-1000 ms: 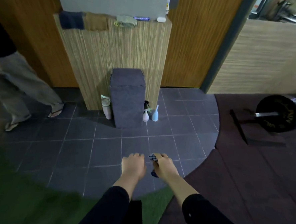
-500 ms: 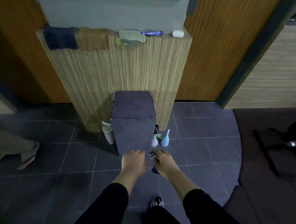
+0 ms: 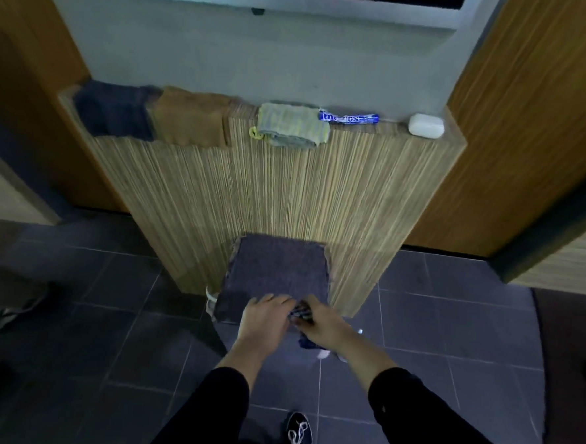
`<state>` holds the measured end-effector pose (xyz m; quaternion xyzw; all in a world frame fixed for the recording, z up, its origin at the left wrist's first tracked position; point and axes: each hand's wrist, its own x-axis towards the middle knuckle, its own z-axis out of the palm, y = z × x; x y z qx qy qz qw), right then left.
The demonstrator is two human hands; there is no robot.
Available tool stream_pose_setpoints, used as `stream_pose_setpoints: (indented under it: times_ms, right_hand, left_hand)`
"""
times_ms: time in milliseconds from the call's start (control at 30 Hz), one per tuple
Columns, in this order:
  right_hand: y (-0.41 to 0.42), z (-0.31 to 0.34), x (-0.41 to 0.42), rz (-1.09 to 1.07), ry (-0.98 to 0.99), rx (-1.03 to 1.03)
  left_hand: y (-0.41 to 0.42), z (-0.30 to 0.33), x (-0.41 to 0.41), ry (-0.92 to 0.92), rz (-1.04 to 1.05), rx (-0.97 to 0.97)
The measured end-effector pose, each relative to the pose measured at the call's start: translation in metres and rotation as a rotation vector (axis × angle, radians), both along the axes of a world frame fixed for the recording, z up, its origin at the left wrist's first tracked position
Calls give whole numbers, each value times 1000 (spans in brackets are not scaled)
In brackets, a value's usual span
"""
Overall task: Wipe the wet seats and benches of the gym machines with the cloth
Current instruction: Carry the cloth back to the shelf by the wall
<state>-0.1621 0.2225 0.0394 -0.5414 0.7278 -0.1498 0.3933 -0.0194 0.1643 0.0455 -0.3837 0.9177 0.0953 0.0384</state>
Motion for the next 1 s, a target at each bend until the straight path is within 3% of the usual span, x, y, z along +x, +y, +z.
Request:
stream_pose_setpoints:
  times_ms: [167,300,733,1000]
  right_hand:
    - [-52,11,-27,85,-32,107]
    - [-89,3,-37,154,128,9]
    - [-164,-7,-36,-120,195,-53]
    - [-168,-20,-43,-148,105,-42]
  left_hand:
    - [-56,-4,-17,53,-14,2]
    - [-97,-1,-30,122,-71,84]
    - [-204,-1,-30,126,-23,385]
    - [-214,-22,-37,84,-94,282]
